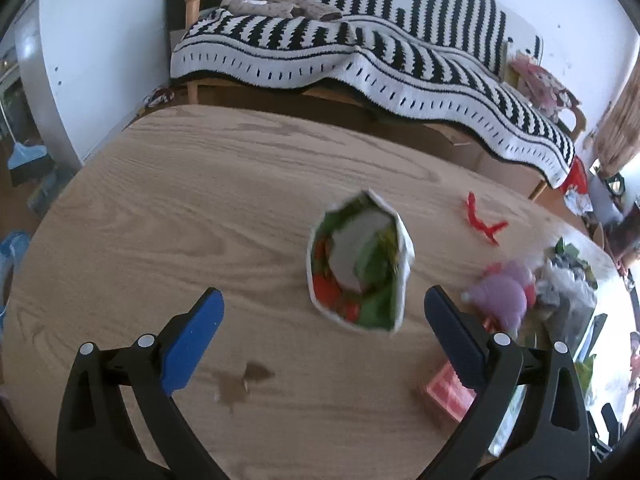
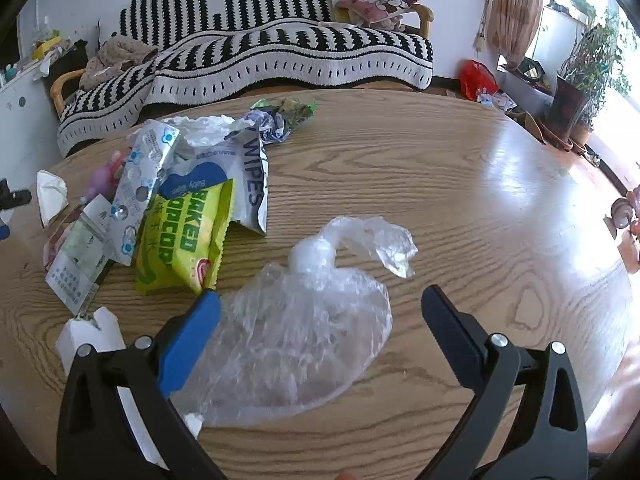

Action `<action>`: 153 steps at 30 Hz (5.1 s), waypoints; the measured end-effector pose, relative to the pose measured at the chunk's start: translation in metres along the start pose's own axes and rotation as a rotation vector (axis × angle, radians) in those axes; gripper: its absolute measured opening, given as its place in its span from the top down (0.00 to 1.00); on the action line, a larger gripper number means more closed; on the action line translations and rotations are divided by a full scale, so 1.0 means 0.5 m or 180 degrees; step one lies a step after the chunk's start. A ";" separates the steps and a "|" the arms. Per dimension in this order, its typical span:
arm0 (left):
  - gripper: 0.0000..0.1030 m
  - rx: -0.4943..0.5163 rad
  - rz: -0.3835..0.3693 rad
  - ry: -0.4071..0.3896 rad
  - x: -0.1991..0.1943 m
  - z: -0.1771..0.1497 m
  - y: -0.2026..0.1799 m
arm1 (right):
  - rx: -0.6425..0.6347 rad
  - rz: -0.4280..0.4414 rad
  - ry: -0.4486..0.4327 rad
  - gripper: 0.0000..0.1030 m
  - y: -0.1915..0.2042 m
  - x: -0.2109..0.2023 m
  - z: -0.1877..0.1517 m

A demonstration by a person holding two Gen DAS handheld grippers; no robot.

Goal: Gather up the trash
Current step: 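Move the right tool toward the clear plastic bag while the left tool approaches the white paper wrapper, then close the right tool on the plastic bag while the left tool grasps the white paper wrapper, then carry both items over the black bin and open both tools to drop them, then grasp the white paper carton with the left tool while the right tool grasps the popcorn bag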

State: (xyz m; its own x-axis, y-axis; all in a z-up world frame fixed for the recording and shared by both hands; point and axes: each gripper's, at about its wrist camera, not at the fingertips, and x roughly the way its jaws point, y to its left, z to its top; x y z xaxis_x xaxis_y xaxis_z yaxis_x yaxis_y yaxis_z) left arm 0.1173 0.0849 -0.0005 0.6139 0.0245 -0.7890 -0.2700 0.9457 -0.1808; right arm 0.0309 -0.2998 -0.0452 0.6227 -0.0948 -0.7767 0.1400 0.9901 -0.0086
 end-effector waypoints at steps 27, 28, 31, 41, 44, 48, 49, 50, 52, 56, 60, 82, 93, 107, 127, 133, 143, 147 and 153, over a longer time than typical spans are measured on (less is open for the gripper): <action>0.87 0.0387 -0.0095 0.0110 0.075 -0.013 -0.021 | 0.0177 0.0143 0.0097 0.88 -0.017 0.019 -0.022; 0.88 0.0424 -0.0082 0.0104 0.074 -0.013 -0.023 | 0.0171 0.0166 0.0070 0.89 -0.017 0.014 -0.022; 0.91 0.0442 -0.0101 0.0088 0.064 -0.016 -0.024 | 0.0158 0.0085 -0.0062 0.90 -0.016 -0.002 -0.019; 0.75 0.0393 -0.0102 0.0029 0.014 -0.006 -0.013 | 0.0239 0.0056 -0.0156 0.90 -0.027 -0.006 -0.014; 0.12 0.0466 -0.0111 -0.0203 -0.017 -0.006 -0.020 | 0.0259 0.0054 -0.0183 0.90 -0.030 -0.001 -0.012; 0.12 0.0584 -0.0092 -0.0267 -0.016 0.007 -0.032 | 0.0295 0.0162 -0.0216 0.90 -0.028 -0.006 -0.009; 0.12 0.0568 -0.0104 -0.0294 -0.009 0.016 -0.033 | 0.0265 0.0136 -0.0266 0.90 -0.024 -0.007 -0.009; 0.12 0.0559 -0.0120 -0.0294 -0.004 0.022 -0.033 | 0.0229 0.0089 -0.0340 0.90 -0.019 -0.005 -0.009; 0.12 0.0510 -0.0193 -0.0318 0.008 0.033 -0.031 | 0.0372 0.0202 -0.0325 0.90 -0.022 0.006 -0.001; 0.15 0.0567 -0.0243 -0.0327 0.031 0.052 -0.047 | 0.0436 0.0228 -0.0387 0.90 -0.020 0.006 0.003; 0.46 0.0691 -0.0289 -0.0278 0.054 0.067 -0.076 | 0.0475 0.0242 -0.0368 0.90 -0.024 0.017 0.010; 0.97 0.0518 -0.0250 -0.0364 0.025 0.071 -0.084 | 0.0534 0.0276 -0.0428 0.90 -0.047 0.015 0.017; 0.97 0.0740 -0.0264 -0.0511 -0.101 0.023 -0.096 | 0.0516 0.0349 -0.0578 0.93 -0.034 -0.027 0.022; 0.97 0.1734 -0.1765 -0.0508 -0.520 -0.272 -0.401 | 0.0942 0.0653 -0.1096 0.95 -0.228 -0.380 -0.103; 0.97 0.2655 -0.2466 0.1656 -0.269 -0.898 -0.731 | 0.2211 0.0281 0.0542 0.95 -0.589 -0.241 -0.609; 0.97 0.2570 -0.2452 0.1848 -0.216 -0.910 -0.730 | 0.2344 0.0371 0.0663 0.95 -0.624 -0.194 -0.617; 0.08 0.2834 -0.2345 0.1685 -0.229 -0.934 -0.743 | 0.2713 0.0366 0.0735 0.06 -0.659 -0.181 -0.623; 0.06 0.2870 -0.2294 0.1718 -0.241 -0.923 -0.745 | 0.2726 0.0298 0.0649 0.06 -0.687 -0.212 -0.611; 0.06 0.2774 -0.2033 0.0840 -0.335 -0.804 -0.695 | 0.2630 0.0000 0.0239 0.06 -0.684 -0.272 -0.578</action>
State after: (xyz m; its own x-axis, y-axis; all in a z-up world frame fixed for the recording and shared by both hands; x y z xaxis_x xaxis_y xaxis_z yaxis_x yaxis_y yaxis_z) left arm -0.1900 -0.3781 -0.0416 0.2490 -0.5201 -0.8170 0.7166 0.6664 -0.2058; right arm -0.3241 -0.5958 -0.1185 0.5739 -0.0587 -0.8168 0.6787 0.5923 0.4343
